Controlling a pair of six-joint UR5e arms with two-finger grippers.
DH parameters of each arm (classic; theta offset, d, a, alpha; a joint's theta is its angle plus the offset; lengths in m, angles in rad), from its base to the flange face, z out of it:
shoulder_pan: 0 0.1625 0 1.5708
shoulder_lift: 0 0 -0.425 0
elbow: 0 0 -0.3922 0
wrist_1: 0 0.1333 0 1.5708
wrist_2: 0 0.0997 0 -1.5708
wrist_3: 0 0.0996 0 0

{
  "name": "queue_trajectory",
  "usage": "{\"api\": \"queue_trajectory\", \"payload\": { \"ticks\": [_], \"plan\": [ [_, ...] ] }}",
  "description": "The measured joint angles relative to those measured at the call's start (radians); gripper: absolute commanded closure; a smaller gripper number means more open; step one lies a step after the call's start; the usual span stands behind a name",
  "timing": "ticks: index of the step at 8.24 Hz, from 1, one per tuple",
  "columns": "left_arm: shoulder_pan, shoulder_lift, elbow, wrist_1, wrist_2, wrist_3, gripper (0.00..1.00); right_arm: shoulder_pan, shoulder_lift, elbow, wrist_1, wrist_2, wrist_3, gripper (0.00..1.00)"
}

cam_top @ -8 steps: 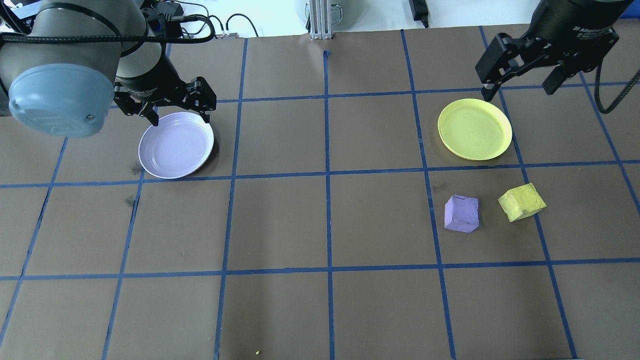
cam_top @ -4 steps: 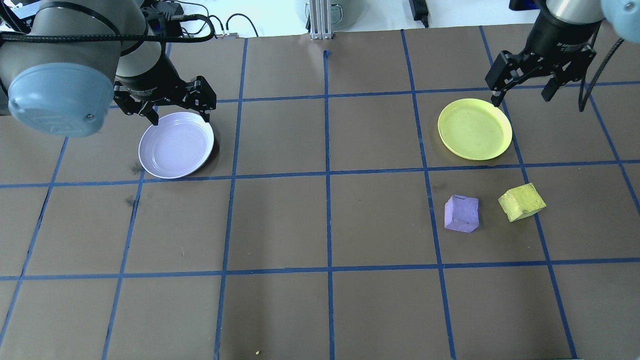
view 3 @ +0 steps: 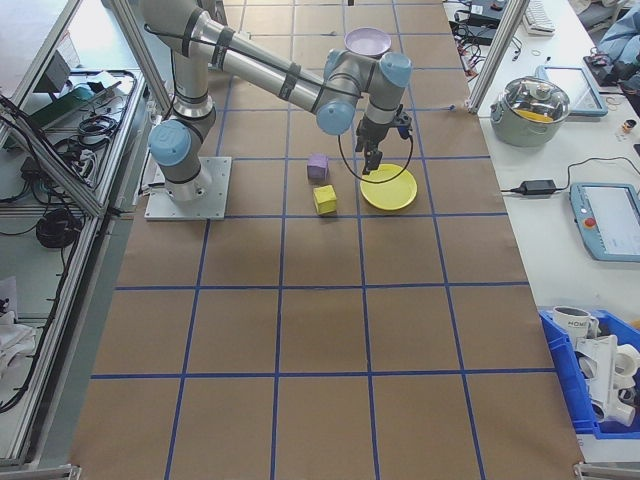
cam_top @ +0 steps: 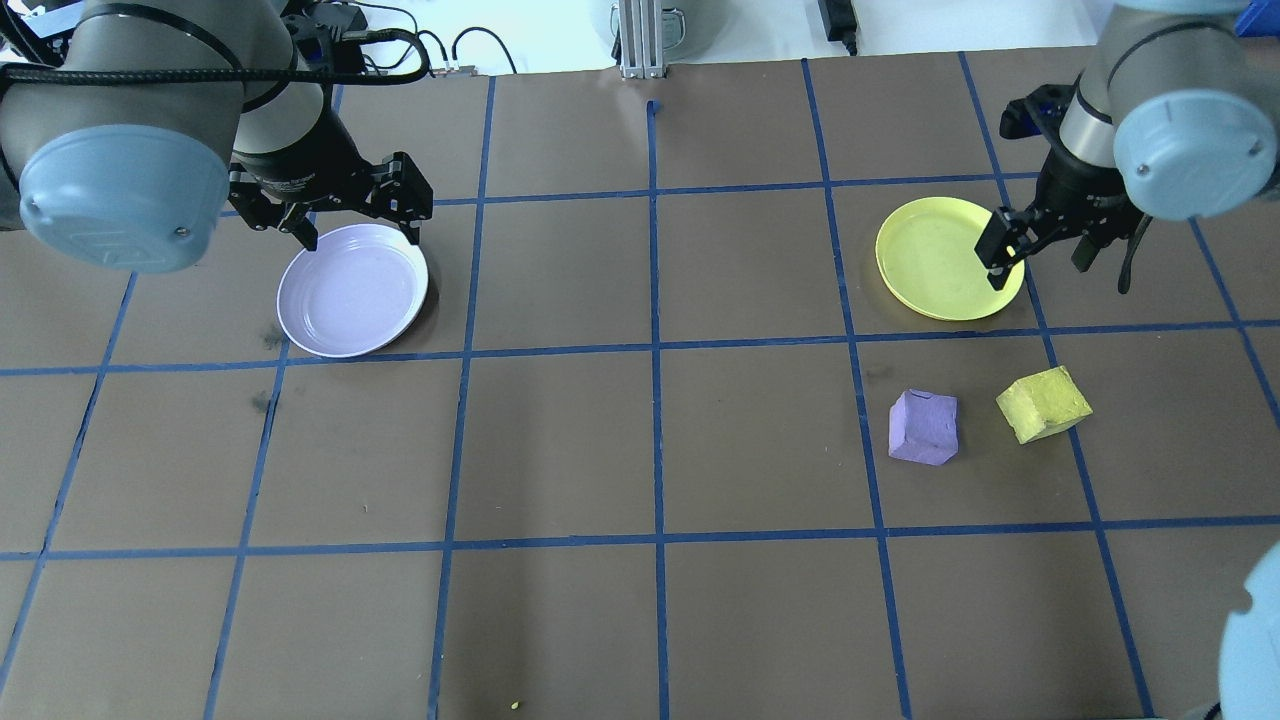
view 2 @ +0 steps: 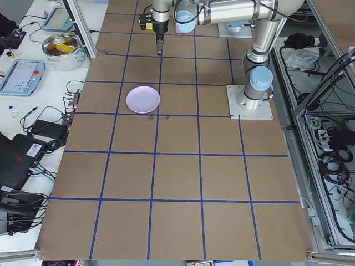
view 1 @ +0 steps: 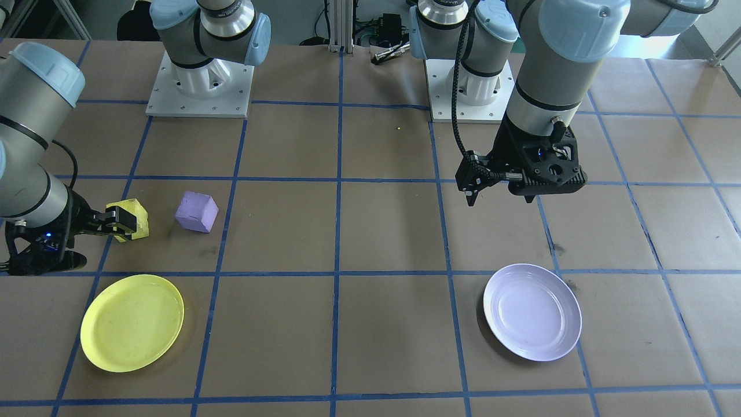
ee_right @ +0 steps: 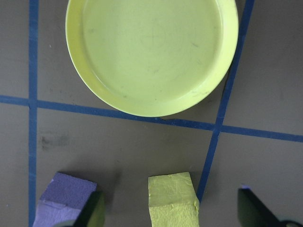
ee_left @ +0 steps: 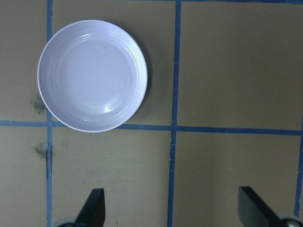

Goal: Sort blocks by color into plates

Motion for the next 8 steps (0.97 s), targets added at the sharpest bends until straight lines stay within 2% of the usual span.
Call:
{"api": "queue_trajectory", "payload": {
  "ticks": [3,5,8],
  "plan": [
    [0.000,-0.001,-0.001,0.000,0.001,0.000,0.00,-0.050,-0.019,0.212,-0.192,-0.004,-0.107,0.00],
    [0.000,-0.002,-0.002,-0.001,0.001,0.001,0.00,-0.059,-0.028,0.272,-0.230,-0.009,-0.146,0.00],
    [0.000,-0.005,-0.002,0.000,0.002,-0.008,0.00,-0.088,-0.032,0.290,-0.220,-0.016,-0.216,0.00]
  ]
}}
